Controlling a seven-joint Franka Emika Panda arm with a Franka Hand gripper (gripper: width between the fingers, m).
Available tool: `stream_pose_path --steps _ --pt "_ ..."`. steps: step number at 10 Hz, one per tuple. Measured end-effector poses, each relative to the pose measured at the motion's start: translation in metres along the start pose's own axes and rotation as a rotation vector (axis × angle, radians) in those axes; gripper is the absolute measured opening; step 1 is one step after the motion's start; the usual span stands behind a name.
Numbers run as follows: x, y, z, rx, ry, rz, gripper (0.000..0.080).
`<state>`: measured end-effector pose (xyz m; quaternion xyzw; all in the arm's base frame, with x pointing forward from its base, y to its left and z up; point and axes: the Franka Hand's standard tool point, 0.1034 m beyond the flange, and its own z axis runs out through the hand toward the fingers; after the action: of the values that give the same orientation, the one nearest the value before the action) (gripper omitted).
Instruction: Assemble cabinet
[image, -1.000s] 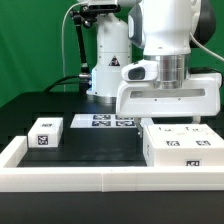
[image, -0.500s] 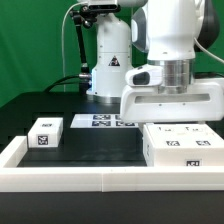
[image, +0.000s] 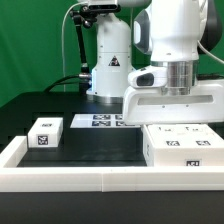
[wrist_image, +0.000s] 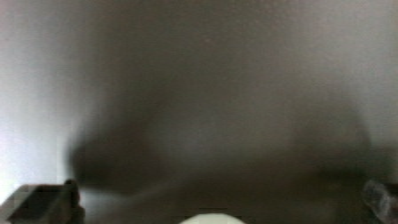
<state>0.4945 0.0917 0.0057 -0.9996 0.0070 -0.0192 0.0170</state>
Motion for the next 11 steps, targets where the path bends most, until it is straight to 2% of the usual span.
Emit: stream_pose_path --steps 10,11 --pt "-0.0004 0.0037 0.0007 0.001 0.041 0.0 0.0795" --pt "-0.0002 0.0042 0.0007 0.0 0.041 -0.005 0.0679"
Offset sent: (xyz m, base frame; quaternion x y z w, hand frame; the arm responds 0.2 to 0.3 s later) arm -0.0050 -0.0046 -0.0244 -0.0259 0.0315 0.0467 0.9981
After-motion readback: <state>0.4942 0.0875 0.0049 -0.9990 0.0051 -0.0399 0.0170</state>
